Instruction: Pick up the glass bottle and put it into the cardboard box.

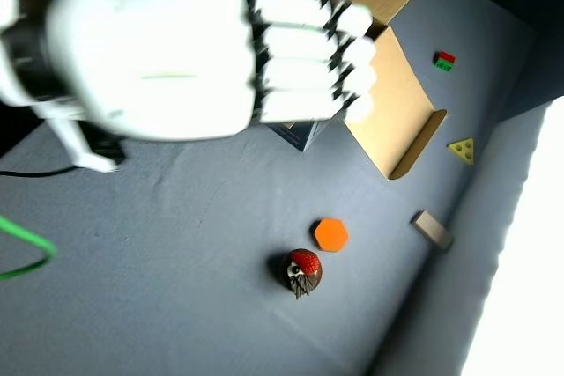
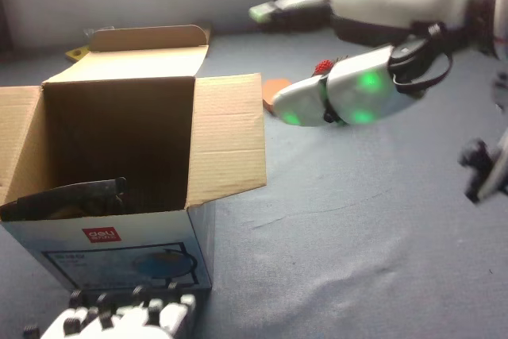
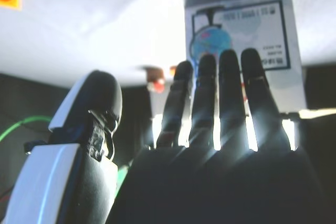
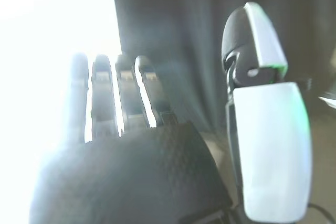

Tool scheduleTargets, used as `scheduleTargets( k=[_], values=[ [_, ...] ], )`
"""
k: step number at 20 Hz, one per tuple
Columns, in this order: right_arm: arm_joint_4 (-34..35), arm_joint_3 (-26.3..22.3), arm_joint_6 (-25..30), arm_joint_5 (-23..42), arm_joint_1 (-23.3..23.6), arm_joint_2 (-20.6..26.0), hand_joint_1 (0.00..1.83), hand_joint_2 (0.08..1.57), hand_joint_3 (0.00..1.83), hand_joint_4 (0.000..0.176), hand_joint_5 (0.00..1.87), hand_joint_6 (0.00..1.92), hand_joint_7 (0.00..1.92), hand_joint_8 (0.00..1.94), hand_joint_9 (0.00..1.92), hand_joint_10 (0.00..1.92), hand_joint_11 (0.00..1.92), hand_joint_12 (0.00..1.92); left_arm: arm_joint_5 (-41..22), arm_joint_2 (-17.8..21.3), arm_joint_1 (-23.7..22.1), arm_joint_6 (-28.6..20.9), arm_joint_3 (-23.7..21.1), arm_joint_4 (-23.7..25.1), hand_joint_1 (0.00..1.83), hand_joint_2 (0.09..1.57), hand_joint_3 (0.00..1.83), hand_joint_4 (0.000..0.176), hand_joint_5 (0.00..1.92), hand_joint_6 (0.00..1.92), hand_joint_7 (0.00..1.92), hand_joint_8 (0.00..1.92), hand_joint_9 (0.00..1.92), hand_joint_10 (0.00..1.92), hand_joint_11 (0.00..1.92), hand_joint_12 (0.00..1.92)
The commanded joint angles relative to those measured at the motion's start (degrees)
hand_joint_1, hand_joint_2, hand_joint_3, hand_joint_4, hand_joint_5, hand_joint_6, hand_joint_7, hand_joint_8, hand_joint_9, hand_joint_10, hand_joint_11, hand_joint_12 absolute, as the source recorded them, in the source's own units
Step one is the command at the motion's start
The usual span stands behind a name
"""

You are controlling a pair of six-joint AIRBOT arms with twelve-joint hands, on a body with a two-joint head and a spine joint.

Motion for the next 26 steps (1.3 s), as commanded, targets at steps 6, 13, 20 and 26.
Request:
scheduleTargets(
  k=[6, 13, 20, 26],
  values=[
    [-6.8, -10.5, 9.9, 20.4, 1.0, 1.8, 0.28, 1.33, 0.01, 0.000, 0.84, 1.36, 0.97, 1.43, 0.92, 1.82, 0.86, 1.92, -3.0, 0.6, -13.0, 8.1, 2.0, -2.0, 0.20, 1.36, 0.00, 0.000, 0.50, 1.22, 0.71, 1.10, 0.58, 1.38, 0.31, 1.85],
    [-19.0, -18.6, 21.9, 31.9, -3.1, 0.9, 0.87, 1.04, 0.83, 0.000, 0.75, 1.90, 1.24, 1.93, 1.33, 1.92, 1.39, 1.92, -3.0, 3.1, -21.5, 15.5, 4.0, -1.2, 0.59, 1.44, 0.02, 0.000, 0.99, 1.92, 1.17, 1.92, 1.31, 1.92, 1.28, 1.92],
    [-18.9, -19.2, 22.5, 31.7, -4.8, 0.5, 0.71, 1.26, 0.52, 0.000, 1.05, 1.89, 1.27, 1.93, 1.35, 1.92, 1.40, 1.92, -0.5, 4.3, -20.4, 15.0, 3.8, 5.3, 0.72, 1.46, 0.01, 0.000, 1.04, 1.92, 1.20, 1.92, 1.31, 1.92, 1.27, 1.92],
    [-18.9, -19.4, 20.3, 33.5, -3.9, 0.7, 0.94, 0.84, 1.16, 0.000, 0.73, 1.92, 1.26, 1.93, 1.34, 1.92, 1.38, 1.92, -0.5, 4.4, -21.1, 14.2, 3.7, 5.7, 0.70, 1.47, 0.01, 0.000, 1.04, 1.92, 1.20, 1.92, 1.31, 1.92, 1.27, 1.92]
  ],
)
